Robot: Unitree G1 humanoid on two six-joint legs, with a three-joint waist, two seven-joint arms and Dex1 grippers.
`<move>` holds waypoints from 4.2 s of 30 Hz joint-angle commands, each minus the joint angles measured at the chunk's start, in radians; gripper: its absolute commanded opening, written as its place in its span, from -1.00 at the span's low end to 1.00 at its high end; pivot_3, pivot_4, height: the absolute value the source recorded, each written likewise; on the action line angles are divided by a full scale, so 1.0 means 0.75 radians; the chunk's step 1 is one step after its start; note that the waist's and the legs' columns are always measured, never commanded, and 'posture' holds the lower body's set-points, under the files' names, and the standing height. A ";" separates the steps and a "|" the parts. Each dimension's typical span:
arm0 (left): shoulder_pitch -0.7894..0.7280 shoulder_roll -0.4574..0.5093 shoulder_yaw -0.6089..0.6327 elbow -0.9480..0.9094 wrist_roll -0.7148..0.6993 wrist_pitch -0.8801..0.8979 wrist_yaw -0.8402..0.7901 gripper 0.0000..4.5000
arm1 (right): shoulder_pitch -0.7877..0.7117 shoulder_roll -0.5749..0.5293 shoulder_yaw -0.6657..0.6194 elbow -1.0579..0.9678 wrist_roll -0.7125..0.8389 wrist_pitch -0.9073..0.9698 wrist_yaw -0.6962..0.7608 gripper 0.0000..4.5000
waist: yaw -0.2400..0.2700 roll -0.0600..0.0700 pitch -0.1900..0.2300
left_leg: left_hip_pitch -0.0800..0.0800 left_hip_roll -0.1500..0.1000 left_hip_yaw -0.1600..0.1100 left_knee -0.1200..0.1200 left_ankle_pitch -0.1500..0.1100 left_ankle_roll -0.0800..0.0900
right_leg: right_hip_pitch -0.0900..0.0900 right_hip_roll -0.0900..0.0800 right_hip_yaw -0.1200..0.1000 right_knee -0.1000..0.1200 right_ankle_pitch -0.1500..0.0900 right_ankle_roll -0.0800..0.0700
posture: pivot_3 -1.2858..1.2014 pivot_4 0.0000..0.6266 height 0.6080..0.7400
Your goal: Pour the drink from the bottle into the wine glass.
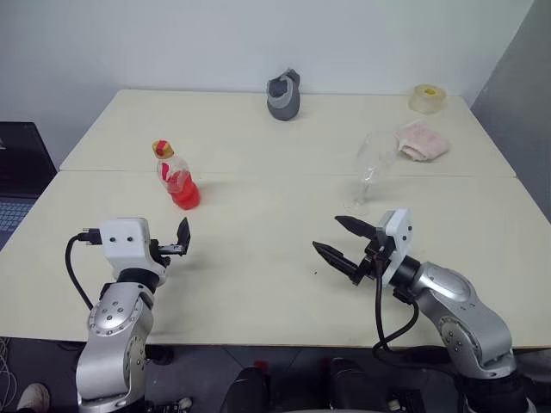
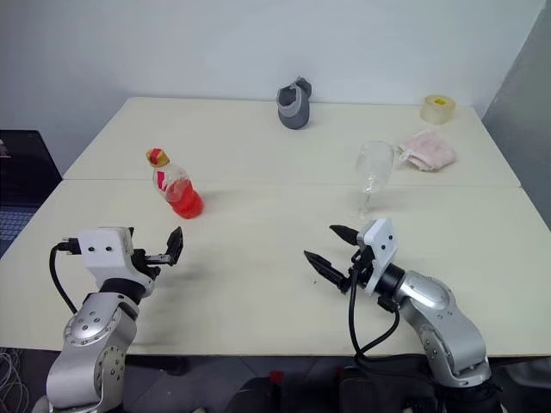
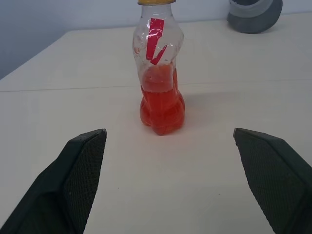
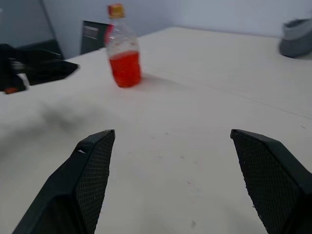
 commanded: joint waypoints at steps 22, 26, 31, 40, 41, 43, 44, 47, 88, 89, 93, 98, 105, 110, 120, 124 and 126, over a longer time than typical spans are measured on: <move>-0.381 0.174 -0.027 0.617 -0.003 -0.338 -0.183 0.99 | -0.190 0.051 0.072 0.119 0.007 -0.093 0.055 0.81 | 0.000 0.000 0.000 | -0.001 -0.001 -0.008 0.001 0.001 -0.002 | -0.002 -0.001 -0.001 0.000 0.000 0.000 | 0.03 -0.52 1.00; -0.454 0.199 -0.022 0.712 -0.001 -0.379 -0.195 0.99 | -0.186 0.049 0.072 0.110 0.011 -0.088 0.041 0.81 | 0.000 0.000 0.000 | -0.002 -0.001 -0.009 0.001 0.001 -0.002 | -0.002 -0.001 -0.002 0.000 0.000 0.000 | 0.03 -0.52 1.00; -0.543 0.219 -0.041 0.865 0.007 -0.447 -0.231 0.99 | -0.169 0.049 0.073 0.078 0.016 -0.076 0.011 0.81 | 0.000 0.000 0.000 | -0.002 -0.001 -0.009 0.001 0.001 -0.003 | -0.002 -0.001 -0.001 0.001 0.000 0.000 | 0.03 -0.52 1.00; -0.685 0.254 -0.067 1.135 0.039 -0.578 -0.263 0.99 | -0.141 0.038 0.062 0.028 0.030 -0.046 -0.038 0.81 | -0.001 0.000 0.000 | -0.002 -0.001 -0.010 0.001 0.001 -0.003 | -0.002 -0.001 -0.002 0.001 0.000 0.000 | 0.03 -0.52 1.00; -0.708 0.255 -0.070 1.175 0.042 -0.599 -0.269 0.99 | -0.136 0.035 0.060 0.019 0.032 -0.040 -0.044 0.81 | 0.000 0.000 0.000 | -0.002 -0.001 -0.010 0.001 0.001 -0.003 | -0.002 -0.001 -0.002 0.001 0.000 0.000 | 0.03 -0.52 1.00; -0.746 0.256 -0.076 1.244 0.050 -0.641 -0.277 0.99 | -0.128 0.035 0.056 0.005 0.038 -0.027 -0.060 0.81 | 0.000 0.000 0.000 | -0.002 -0.001 -0.010 0.001 0.001 -0.003 | -0.002 -0.001 -0.002 0.001 0.000 0.000 | 0.03 -0.52 1.00; -0.765 0.256 -0.077 1.285 0.054 -0.664 -0.281 0.99 | -0.126 0.038 0.055 0.000 0.042 -0.020 -0.068 0.81 | -0.001 0.000 0.000 | -0.002 -0.001 -0.010 0.001 0.001 -0.003 | -0.002 -0.001 -0.002 0.001 0.000 0.000 | 0.03 -0.52 1.00; -0.819 0.257 -0.084 1.400 0.065 -0.734 -0.300 0.99 | -0.124 0.040 0.056 -0.013 0.047 -0.007 -0.081 0.81 | -0.001 0.000 0.000 | -0.002 -0.001 -0.010 0.001 0.002 -0.003 | -0.002 -0.001 -0.002 0.001 0.000 0.000 | 0.03 -0.52 1.00; -0.827 0.216 -0.376 0.918 -0.058 -0.493 -0.775 -0.39 | -0.707 0.119 0.074 0.358 -0.057 0.159 -0.196 0.81 | -0.009 0.000 0.000 | -0.004 -0.001 -0.010 0.002 0.003 -0.005 | -0.005 -0.001 -0.002 0.002 0.001 0.000 | 0.03 -0.52 1.00; -0.829 0.215 -0.390 0.906 -0.062 -0.494 -0.804 -0.39 | -0.739 0.140 0.067 0.379 -0.047 0.178 -0.204 0.81 | -0.011 0.000 0.000 | -0.004 -0.001 -0.010 0.002 0.003 -0.005 | -0.005 0.000 -0.002 0.002 0.001 -0.001 | 0.03 -0.52 1.00; -0.837 0.201 -0.475 0.888 -0.054 -0.542 -0.924 -0.39 | -0.862 0.242 0.033 0.471 -0.022 0.268 -0.266 0.81 | -0.017 0.000 0.000 | -0.005 -0.001 -0.010 0.002 0.003 -0.005 | -0.006 -0.001 -0.001 0.002 0.001 -0.001 | 0.03 -0.52 1.00; -0.832 0.159 -0.522 0.859 -0.064 -0.551 -0.980 -0.39 | -0.907 0.293 0.028 0.488 -0.012 0.323 -0.291 0.81 | -0.017 0.000 0.000 | -0.006 -0.002 -0.010 0.002 0.003 -0.005 | -0.007 -0.001 -0.002 0.002 0.001 -0.001 | 0.03 -0.52 1.00; -0.858 0.133 -0.544 0.886 -0.051 -0.567 -1.013 -0.39 | -0.926 0.309 0.037 0.523 -0.023 0.318 -0.274 0.81 | -0.028 0.000 0.000 | -0.006 -0.002 -0.010 0.002 0.003 -0.005 | -0.007 -0.001 -0.001 0.003 0.001 -0.001 | 0.03 -0.52 1.00; -0.885 0.125 -0.533 0.929 -0.042 -0.581 -1.015 -0.39 | -0.934 0.326 0.002 0.536 0.006 0.333 -0.279 0.52 | -0.032 0.001 0.000 | -0.006 -0.002 -0.010 0.002 0.003 -0.004 | -0.008 -0.001 -0.001 0.003 0.001 -0.001 | 0.03 -0.52 1.00; -0.824 0.112 -0.537 0.860 -0.060 -0.539 -0.975 -0.39 | -0.953 0.415 -0.084 0.510 0.076 0.358 -0.352 -0.35 | -0.037 0.001 0.001 | -0.006 -0.002 -0.010 0.002 0.003 -0.004 | -0.008 -0.001 -0.001 0.003 0.001 -0.001 | 0.03 -0.52 1.00; -0.797 0.104 -0.534 0.802 -0.072 -0.494 -0.949 -0.39 | -0.954 0.450 -0.097 0.499 0.078 0.337 -0.363 -0.35 | -0.037 0.001 0.001 | -0.006 -0.002 -0.010 0.002 0.003 -0.004 | -0.008 -0.001 -0.001 0.003 0.001 -0.001 | 0.03 -0.52 1.00; -0.787 0.103 -0.534 0.768 -0.080 -0.470 -0.943 -0.39 | -0.958 0.456 -0.087 0.498 0.074 0.318 -0.346 -0.35 | -0.037 0.001 0.001 | -0.006 -0.002 -0.010 0.002 0.003 -0.004 | -0.009 -0.001 -0.001 0.003 0.001 -0.001 | 0.03 -0.52 1.00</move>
